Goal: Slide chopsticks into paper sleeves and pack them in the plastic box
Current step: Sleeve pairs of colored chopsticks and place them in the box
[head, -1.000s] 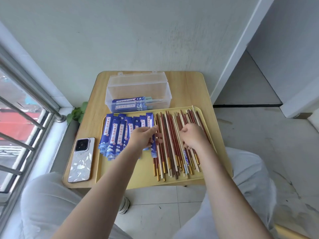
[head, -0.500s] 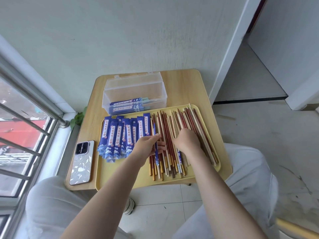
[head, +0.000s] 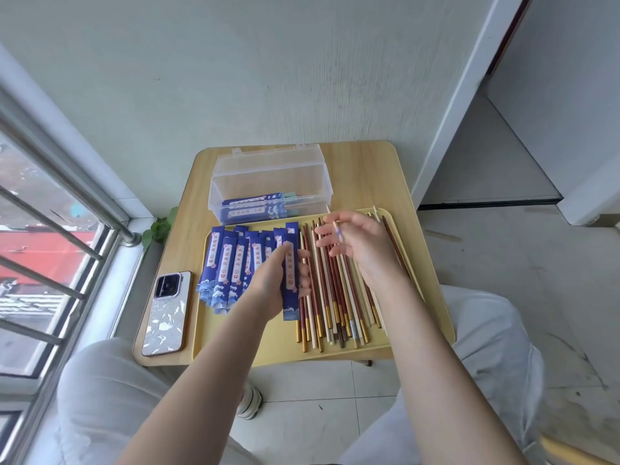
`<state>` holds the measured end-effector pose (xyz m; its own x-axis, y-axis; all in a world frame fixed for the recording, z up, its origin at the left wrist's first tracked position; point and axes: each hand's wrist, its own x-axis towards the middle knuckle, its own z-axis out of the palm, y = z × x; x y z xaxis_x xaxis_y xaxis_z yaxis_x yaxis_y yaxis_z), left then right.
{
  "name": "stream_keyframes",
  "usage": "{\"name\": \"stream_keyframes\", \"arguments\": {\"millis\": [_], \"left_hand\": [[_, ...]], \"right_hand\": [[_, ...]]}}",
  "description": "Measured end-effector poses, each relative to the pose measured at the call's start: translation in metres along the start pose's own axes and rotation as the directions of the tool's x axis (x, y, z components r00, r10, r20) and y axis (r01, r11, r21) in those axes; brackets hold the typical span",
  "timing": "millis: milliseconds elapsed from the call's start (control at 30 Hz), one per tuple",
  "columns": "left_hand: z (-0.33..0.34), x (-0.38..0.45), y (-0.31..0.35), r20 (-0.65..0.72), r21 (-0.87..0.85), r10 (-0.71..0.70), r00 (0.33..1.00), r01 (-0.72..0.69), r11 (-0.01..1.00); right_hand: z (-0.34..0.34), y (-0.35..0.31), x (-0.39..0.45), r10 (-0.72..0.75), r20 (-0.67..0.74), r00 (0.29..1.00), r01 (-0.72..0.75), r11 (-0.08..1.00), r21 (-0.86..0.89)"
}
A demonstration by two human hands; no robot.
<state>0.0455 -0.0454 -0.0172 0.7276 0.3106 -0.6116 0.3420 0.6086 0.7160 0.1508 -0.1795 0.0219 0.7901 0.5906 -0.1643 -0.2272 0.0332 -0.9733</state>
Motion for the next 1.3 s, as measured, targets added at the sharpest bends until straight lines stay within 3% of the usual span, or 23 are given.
{"name": "stream_keyframes", "arguments": {"millis": [200, 267, 367, 467, 667, 833, 1300], "left_hand": [[-0.005, -0.008, 0.003, -0.013, -0.093, -0.005, 1.000, 0.004, 0.996], [-0.004, -0.008, 0.004, -0.113, -0.240, -0.018, 0.993, -0.010, 0.971], [-0.007, -0.005, 0.015, -0.330, -0.408, -0.005, 0.944, -0.138, 0.902], [-0.012, -0.005, 0.027, -0.475, -0.339, 0.023, 0.880, -0.206, 0.918], [-0.018, -0.005, 0.031, -0.615, -0.283, 0.027, 0.788, -0.252, 0.926], [-0.024, -0.007, 0.030, -0.630, -0.365, -0.051, 0.775, -0.237, 0.901], [-0.014, -0.011, 0.026, -0.577, -0.324, -0.010, 0.817, -0.218, 0.921]], "right_hand": [[0.004, 0.002, 0.001, -0.122, -0.064, 0.990, 0.130, 0.982, 0.138], [0.005, 0.003, 0.002, -0.151, -0.102, 0.983, 0.166, 0.973, 0.159], [0.007, 0.000, 0.003, -0.136, -0.191, 0.972, 0.173, 0.967, 0.189], [0.011, -0.002, 0.005, -0.093, -0.281, 0.955, 0.151, 0.970, 0.193], [0.013, 0.005, 0.010, 0.037, -0.504, 0.863, 0.081, 0.974, 0.210], [0.012, 0.010, 0.011, 0.071, -0.572, 0.817, 0.074, 0.971, 0.226], [0.024, 0.010, 0.007, 0.044, -0.496, 0.868, 0.105, 0.958, 0.268]]}}
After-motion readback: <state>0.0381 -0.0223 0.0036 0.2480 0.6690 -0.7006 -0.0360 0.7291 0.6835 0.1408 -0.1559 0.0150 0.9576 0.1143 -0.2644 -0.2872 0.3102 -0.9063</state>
